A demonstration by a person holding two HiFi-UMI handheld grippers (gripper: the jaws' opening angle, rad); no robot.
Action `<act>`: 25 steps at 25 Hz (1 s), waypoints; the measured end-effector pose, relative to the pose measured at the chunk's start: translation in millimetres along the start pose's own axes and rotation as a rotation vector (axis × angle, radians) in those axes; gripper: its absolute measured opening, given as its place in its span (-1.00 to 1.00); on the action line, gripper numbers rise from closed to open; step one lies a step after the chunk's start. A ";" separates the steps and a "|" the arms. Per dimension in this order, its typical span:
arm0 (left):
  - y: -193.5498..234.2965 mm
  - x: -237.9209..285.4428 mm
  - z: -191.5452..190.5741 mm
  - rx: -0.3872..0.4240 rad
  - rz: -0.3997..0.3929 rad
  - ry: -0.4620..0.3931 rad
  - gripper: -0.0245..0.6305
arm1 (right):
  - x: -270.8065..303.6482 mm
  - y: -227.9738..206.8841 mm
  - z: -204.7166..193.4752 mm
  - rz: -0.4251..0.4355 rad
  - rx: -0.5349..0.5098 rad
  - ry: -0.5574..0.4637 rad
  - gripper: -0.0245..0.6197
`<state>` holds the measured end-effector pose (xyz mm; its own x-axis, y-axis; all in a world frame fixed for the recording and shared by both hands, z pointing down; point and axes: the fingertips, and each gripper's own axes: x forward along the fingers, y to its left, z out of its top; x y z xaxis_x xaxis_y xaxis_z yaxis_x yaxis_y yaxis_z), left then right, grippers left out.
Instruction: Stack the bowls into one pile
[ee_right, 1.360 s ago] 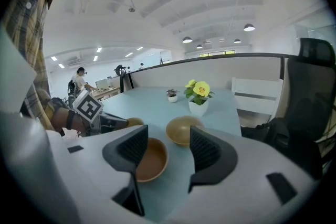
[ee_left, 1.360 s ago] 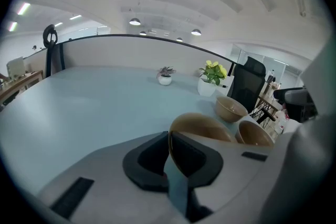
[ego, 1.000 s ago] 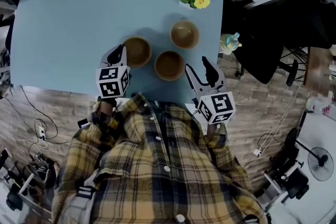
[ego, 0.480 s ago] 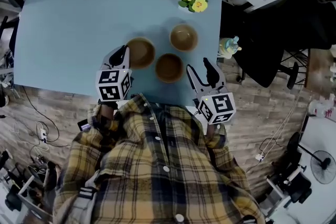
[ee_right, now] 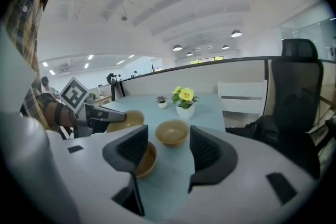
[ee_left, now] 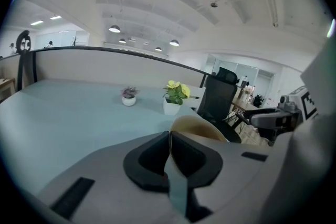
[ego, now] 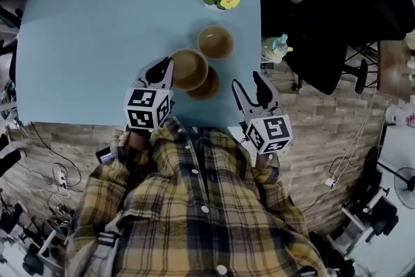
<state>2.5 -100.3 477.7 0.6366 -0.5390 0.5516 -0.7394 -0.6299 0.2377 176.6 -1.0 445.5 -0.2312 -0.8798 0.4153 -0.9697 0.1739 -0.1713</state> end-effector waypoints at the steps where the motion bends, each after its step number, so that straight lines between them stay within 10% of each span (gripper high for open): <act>1: -6.1 3.0 -1.0 0.009 -0.018 0.009 -0.91 | -2.7 -1.6 -1.2 -0.009 0.005 0.001 -0.20; 25: -50.0 45.7 -56.3 0.213 -0.187 0.179 -0.87 | -40.0 -16.2 -43.6 -0.174 0.121 0.033 -0.20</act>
<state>56.2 -61.9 536.0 0.6946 -0.3082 0.6500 -0.5388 -0.8216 0.1862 198.1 50.6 470.6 -0.0658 -0.8768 0.4763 -0.9793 -0.0349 -0.1996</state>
